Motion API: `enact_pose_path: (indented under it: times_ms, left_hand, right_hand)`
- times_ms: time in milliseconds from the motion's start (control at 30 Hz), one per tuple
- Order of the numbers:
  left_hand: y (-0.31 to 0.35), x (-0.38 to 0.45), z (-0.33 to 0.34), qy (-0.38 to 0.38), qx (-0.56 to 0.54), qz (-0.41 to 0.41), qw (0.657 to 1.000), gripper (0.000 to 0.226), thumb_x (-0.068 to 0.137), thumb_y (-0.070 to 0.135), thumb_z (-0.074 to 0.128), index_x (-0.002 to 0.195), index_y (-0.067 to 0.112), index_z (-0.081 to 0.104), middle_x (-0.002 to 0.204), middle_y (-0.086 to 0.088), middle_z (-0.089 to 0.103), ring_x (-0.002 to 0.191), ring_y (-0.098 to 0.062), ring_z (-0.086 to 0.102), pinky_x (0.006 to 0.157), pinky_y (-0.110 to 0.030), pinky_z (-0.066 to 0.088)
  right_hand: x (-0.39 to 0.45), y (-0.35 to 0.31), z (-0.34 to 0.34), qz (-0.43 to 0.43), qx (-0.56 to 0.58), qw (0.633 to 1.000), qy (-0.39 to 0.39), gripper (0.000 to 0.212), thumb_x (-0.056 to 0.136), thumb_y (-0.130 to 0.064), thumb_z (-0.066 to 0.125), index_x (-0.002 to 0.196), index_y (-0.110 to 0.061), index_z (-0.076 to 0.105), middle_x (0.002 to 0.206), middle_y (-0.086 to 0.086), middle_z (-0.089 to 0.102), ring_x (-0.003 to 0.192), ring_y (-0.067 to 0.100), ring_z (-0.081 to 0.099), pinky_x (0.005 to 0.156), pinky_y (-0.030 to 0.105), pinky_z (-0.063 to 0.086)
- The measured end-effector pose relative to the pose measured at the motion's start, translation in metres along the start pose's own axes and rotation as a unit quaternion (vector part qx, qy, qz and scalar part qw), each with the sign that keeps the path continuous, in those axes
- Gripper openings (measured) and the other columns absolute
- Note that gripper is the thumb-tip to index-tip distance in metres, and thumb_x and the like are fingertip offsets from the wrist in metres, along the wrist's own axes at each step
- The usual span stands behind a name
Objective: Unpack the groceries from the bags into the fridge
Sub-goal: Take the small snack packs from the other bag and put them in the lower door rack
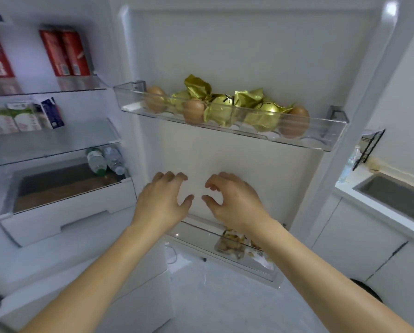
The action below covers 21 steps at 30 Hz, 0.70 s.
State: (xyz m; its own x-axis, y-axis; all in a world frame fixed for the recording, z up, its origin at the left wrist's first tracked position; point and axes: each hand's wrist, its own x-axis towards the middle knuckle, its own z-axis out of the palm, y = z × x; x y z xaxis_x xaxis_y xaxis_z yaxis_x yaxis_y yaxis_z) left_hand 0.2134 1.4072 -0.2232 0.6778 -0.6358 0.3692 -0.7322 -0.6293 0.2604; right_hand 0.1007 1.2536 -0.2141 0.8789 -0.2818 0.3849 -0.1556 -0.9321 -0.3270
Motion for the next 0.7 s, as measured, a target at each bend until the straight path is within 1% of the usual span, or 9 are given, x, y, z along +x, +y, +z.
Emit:
enact_pose_path:
  times_ms: [100, 200, 267, 333, 367, 467, 567, 633, 700]
  left_hand:
    - [-0.030, -0.021, -0.026, 0.089, 0.043, -0.049, 0.994, 0.052, 0.090, 0.041, 0.066, 0.137, 0.022, 0.057, 0.125, -0.002, 0.062, 0.119, -0.026, 0.053, 0.087, -0.043, 0.049]
    - [-0.055, -0.055, -0.050, 0.141, 0.109, -0.125, 0.976, 0.058, 0.088, 0.043, 0.066, 0.141, 0.025, 0.052, 0.129, 0.002, 0.057, 0.124, -0.024, 0.049, 0.091, -0.044, 0.049]
    - [-0.067, -0.087, -0.063, 0.161, 0.152, -0.190, 0.957, 0.061, 0.088, 0.045, 0.064, 0.144, 0.026, 0.049, 0.135, 0.002, 0.055, 0.128, -0.024, 0.048, 0.094, -0.045, 0.048]
    - [-0.070, -0.127, -0.073, 0.171, 0.197, -0.262, 0.929, 0.064, 0.089, 0.046, 0.062, 0.148, 0.026, 0.046, 0.140, -0.001, 0.053, 0.132, -0.025, 0.047, 0.096, -0.044, 0.046]
    - [-0.068, -0.150, -0.076, 0.171, 0.214, -0.300, 0.914, 0.067, 0.089, 0.046, 0.061, 0.149, 0.026, 0.044, 0.142, -0.001, 0.052, 0.133, -0.025, 0.046, 0.097, -0.044, 0.046]
    - [-0.046, -0.229, -0.080, 0.181, 0.245, -0.410, 0.860, 0.068, 0.088, 0.046, 0.062, 0.150, 0.025, 0.043, 0.144, -0.002, 0.052, 0.134, -0.025, 0.047, 0.097, -0.044, 0.046]
    - [-0.002, -0.321, -0.079, 0.171, 0.274, -0.509, 0.798, 0.066, 0.088, 0.046, 0.058, 0.149, 0.024, 0.045, 0.144, -0.002, 0.052, 0.133, -0.025, 0.048, 0.096, -0.043, 0.047]
    - [0.041, -0.385, -0.079, 0.166, 0.289, -0.577, 0.746, 0.065, 0.090, 0.047, 0.056, 0.150, 0.024, 0.043, 0.145, -0.002, 0.051, 0.134, -0.025, 0.047, 0.097, -0.045, 0.048]
    - [0.090, -0.445, -0.078, 0.172, 0.302, -0.644, 0.682, 0.065, 0.091, 0.048, 0.057, 0.150, 0.025, 0.041, 0.146, -0.002, 0.050, 0.135, -0.026, 0.047, 0.099, -0.046, 0.048]
  right_hand:
    - [0.026, -0.034, 0.021, -0.080, 0.057, 0.995, 0.005, 0.032, 0.093, -0.041, 0.066, 0.119, -0.024, 0.064, 0.108, -0.008, 0.065, 0.103, 0.017, 0.060, 0.078, 0.037, 0.052]
    - [0.044, -0.074, 0.045, -0.170, 0.117, 0.978, -0.001, 0.034, 0.091, -0.041, 0.068, 0.119, -0.022, 0.065, 0.107, -0.004, 0.066, 0.103, 0.021, 0.061, 0.077, 0.036, 0.051]
    - [0.047, -0.102, 0.062, -0.226, 0.149, 0.962, -0.018, 0.040, 0.091, -0.044, 0.065, 0.123, -0.021, 0.062, 0.113, -0.002, 0.064, 0.106, 0.024, 0.059, 0.081, 0.040, 0.052]
    - [0.042, -0.130, 0.079, -0.282, 0.181, 0.942, -0.035, 0.046, 0.090, -0.046, 0.062, 0.128, -0.020, 0.059, 0.119, -0.001, 0.061, 0.109, 0.025, 0.055, 0.084, 0.045, 0.053]
    - [0.035, -0.144, 0.085, -0.306, 0.203, 0.929, -0.048, 0.047, 0.091, -0.046, 0.063, 0.130, -0.020, 0.058, 0.121, -0.002, 0.060, 0.110, 0.025, 0.054, 0.085, 0.045, 0.052]
    - [-0.007, -0.185, 0.099, -0.375, 0.274, 0.879, -0.105, 0.050, 0.094, -0.051, 0.061, 0.134, -0.021, 0.057, 0.124, -0.003, 0.060, 0.115, 0.021, 0.053, 0.091, 0.041, 0.051]
    - [-0.073, -0.220, 0.105, -0.466, 0.311, 0.812, -0.162, 0.053, 0.095, -0.053, 0.059, 0.138, -0.022, 0.056, 0.126, -0.002, 0.060, 0.116, 0.023, 0.053, 0.095, 0.042, 0.049]
    - [-0.129, -0.240, 0.106, -0.526, 0.328, 0.758, -0.205, 0.056, 0.095, -0.054, 0.059, 0.141, -0.022, 0.054, 0.132, -0.002, 0.058, 0.121, 0.023, 0.052, 0.100, 0.043, 0.047]
    - [-0.191, -0.256, 0.102, -0.586, 0.333, 0.699, -0.239, 0.061, 0.095, -0.057, 0.057, 0.145, -0.023, 0.052, 0.143, -0.002, 0.054, 0.131, 0.023, 0.048, 0.106, 0.043, 0.045]
